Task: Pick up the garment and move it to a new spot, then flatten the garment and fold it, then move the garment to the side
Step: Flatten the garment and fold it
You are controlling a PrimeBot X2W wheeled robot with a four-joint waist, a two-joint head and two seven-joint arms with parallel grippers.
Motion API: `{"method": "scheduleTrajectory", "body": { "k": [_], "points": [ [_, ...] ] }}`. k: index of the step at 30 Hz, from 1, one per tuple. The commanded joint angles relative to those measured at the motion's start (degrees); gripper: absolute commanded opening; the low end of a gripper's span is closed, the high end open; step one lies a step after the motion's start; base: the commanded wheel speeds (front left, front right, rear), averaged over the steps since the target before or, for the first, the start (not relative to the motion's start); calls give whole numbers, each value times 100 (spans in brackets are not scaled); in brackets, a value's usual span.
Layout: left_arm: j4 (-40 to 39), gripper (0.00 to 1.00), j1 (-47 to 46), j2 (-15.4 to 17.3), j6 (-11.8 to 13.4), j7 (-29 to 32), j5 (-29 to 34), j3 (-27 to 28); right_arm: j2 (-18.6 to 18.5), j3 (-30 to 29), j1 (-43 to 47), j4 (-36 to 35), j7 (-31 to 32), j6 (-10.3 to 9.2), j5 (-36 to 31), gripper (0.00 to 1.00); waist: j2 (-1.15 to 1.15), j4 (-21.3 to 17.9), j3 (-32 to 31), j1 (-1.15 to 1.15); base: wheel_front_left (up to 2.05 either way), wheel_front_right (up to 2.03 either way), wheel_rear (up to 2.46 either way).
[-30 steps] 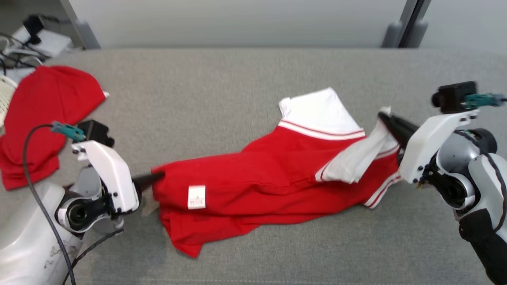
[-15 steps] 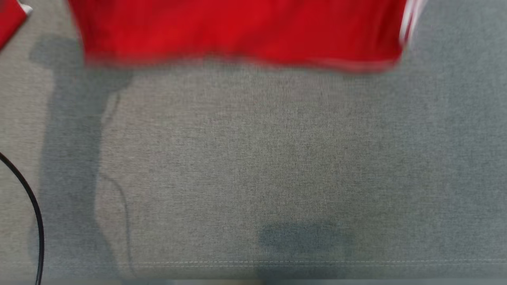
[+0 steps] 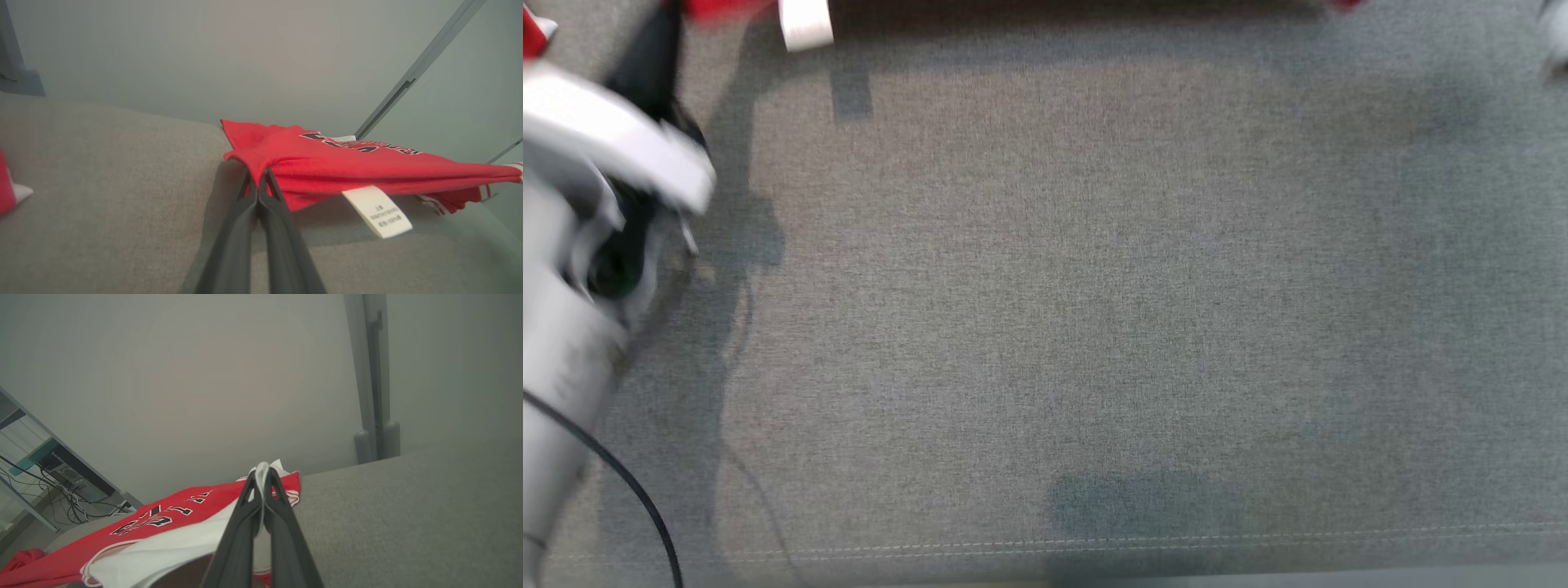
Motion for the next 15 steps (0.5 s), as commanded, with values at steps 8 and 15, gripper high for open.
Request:
{"method": "scheduleTrajectory", "body": {
  "k": [8, 15],
  "points": [
    [267, 0, 1577, -89, 2, -668, -633, -466, -259, 383, 2199, -144, 4, -1, 980, 0, 0, 143, -788, 0, 0, 0, 0],
    [472, 0, 2418, -311, 2, -753, -557, -572, -419, 480, 3171, -79, -108, -1, 1478, 0, 0, 212, -1460, 0, 0, 0, 0]
  ]
}}
